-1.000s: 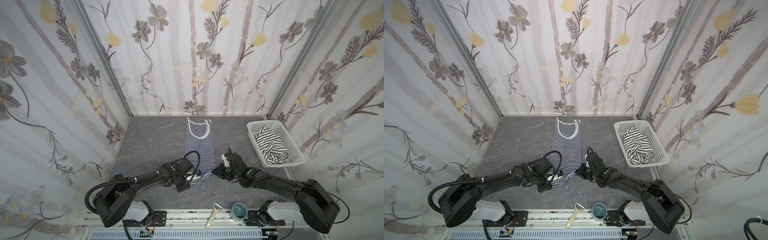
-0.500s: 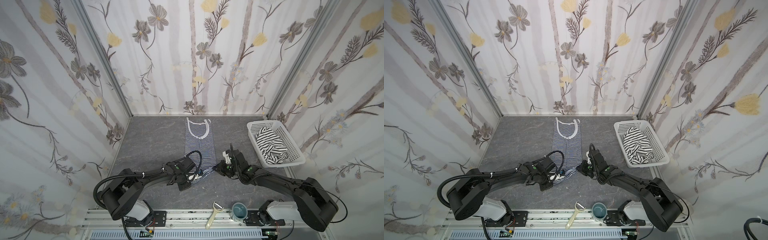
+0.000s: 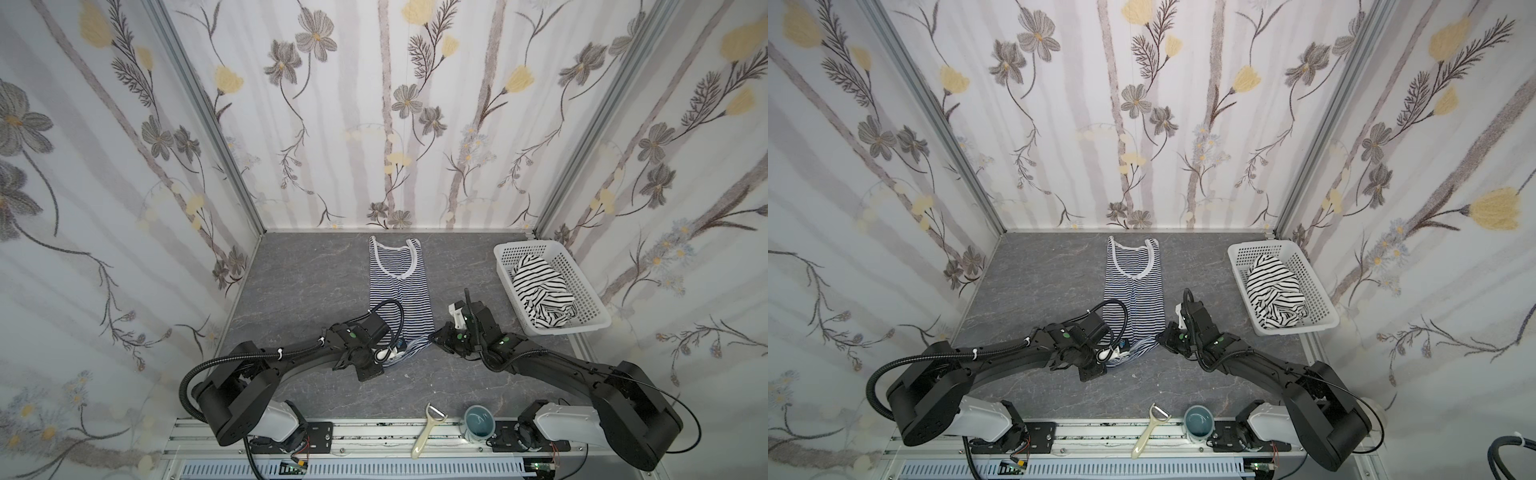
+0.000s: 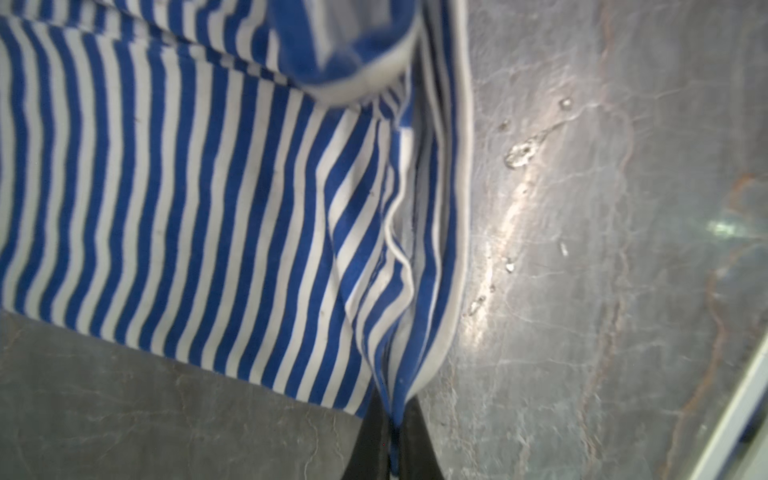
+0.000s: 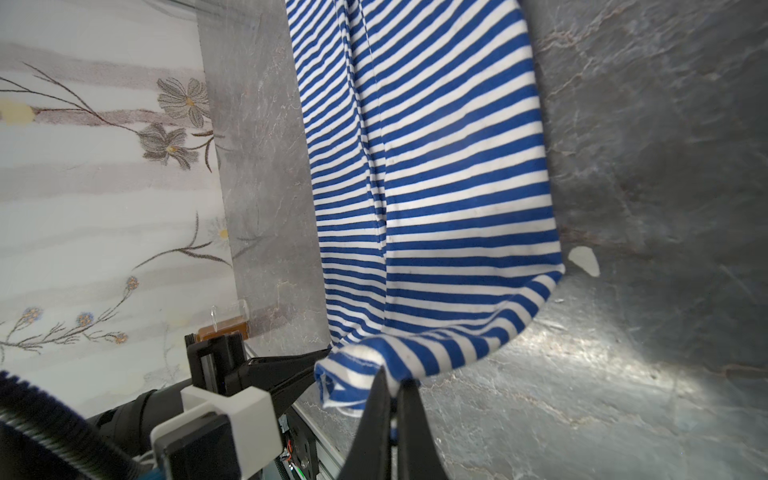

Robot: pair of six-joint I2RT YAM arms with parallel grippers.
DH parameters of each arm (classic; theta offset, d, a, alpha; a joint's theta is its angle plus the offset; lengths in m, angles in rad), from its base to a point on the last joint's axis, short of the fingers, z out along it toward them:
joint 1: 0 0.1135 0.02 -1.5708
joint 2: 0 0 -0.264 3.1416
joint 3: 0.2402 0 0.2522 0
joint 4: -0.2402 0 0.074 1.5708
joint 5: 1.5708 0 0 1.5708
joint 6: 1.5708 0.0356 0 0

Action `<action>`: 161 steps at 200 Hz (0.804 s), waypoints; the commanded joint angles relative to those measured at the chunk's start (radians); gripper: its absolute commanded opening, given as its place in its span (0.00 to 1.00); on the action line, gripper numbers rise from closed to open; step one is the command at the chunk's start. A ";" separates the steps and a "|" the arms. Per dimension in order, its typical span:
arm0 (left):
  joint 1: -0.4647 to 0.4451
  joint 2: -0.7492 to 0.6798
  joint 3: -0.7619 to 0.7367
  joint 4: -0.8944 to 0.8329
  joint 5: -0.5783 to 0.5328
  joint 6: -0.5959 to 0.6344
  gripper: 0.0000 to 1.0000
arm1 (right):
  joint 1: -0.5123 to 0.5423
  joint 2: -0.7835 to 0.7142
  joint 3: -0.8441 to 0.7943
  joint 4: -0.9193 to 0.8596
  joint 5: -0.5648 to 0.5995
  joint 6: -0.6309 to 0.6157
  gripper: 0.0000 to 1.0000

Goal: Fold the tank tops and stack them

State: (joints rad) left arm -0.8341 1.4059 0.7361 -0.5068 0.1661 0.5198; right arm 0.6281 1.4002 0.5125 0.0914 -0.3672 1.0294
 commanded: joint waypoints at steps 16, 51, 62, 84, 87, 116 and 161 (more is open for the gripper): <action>0.000 -0.056 0.081 -0.066 -0.037 0.007 0.00 | 0.000 -0.058 0.014 -0.007 0.026 -0.008 0.03; 0.023 -0.039 0.148 -0.072 -0.140 0.051 0.00 | -0.018 -0.044 0.097 -0.052 0.024 -0.033 0.03; 0.042 -0.025 0.178 -0.072 -0.163 0.066 0.00 | -0.032 -0.027 0.127 -0.058 0.023 -0.042 0.02; 0.092 0.016 0.242 -0.068 -0.189 0.104 0.00 | -0.069 0.021 0.204 -0.078 0.006 -0.071 0.01; 0.099 0.022 0.251 -0.067 -0.192 0.110 0.00 | -0.074 0.029 0.216 -0.082 0.004 -0.075 0.01; 0.162 0.086 0.353 -0.064 -0.204 0.155 0.00 | -0.116 0.108 0.343 -0.110 -0.020 -0.111 0.01; 0.238 0.216 0.504 -0.055 -0.200 0.202 0.00 | -0.181 0.239 0.453 -0.107 -0.075 -0.131 0.01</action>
State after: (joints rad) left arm -0.6228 1.5703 1.1793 -0.5674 -0.0288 0.6758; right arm 0.4683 1.5780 0.9176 -0.0235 -0.3973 0.9230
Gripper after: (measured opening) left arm 0.051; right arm 0.048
